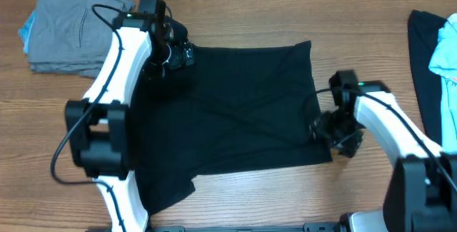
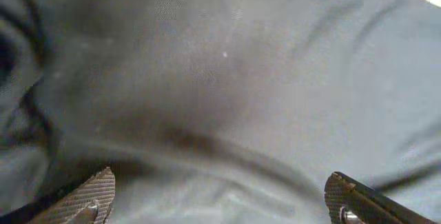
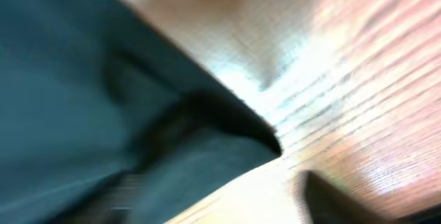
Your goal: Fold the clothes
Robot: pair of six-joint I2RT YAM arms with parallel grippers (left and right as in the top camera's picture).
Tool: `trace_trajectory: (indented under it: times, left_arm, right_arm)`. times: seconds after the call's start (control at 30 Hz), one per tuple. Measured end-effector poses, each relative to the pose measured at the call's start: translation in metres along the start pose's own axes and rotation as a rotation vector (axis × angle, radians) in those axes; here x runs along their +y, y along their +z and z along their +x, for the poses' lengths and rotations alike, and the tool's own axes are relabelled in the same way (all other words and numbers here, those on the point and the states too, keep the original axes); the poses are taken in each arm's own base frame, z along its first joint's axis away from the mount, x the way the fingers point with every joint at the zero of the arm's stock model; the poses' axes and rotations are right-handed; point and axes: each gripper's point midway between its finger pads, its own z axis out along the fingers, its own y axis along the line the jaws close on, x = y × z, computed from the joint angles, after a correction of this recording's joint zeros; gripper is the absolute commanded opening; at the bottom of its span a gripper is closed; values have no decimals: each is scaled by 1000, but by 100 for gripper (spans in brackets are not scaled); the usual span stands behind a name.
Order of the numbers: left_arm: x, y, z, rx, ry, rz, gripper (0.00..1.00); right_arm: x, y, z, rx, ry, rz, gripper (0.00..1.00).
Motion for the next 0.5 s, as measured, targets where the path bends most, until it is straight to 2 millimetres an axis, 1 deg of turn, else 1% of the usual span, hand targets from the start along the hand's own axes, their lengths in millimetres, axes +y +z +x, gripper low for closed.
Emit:
trace_trajectory:
  times: [0.1,0.17,0.23,0.3,0.4,0.5]
  left_arm:
    - [-5,-45,8,-55,10,13,100]
    - [-5,-81,21,-89,9,13,100]
    - [-2,-112,36,-115,2,1,100]
    - [4,-134,52,-125,-20,-21,100]
    - [14,-152,70,-126,-68,-64,100]
    - [28,-153,90,-98,-124,-133,100]
  right_arm:
    - [9,-36,-12,-88,-19,-62,100]
    - [10,-55,-17,-130,-29,-91,100]
    - [8,-67,-20,-160,-30,-112,100]
    - [4,-71,-21,-170,-28,-119,100]
    - [-2,-73,-24,-171,-14,-121,100]
    - [-7,-73,-27,-162,-4,-129,100]
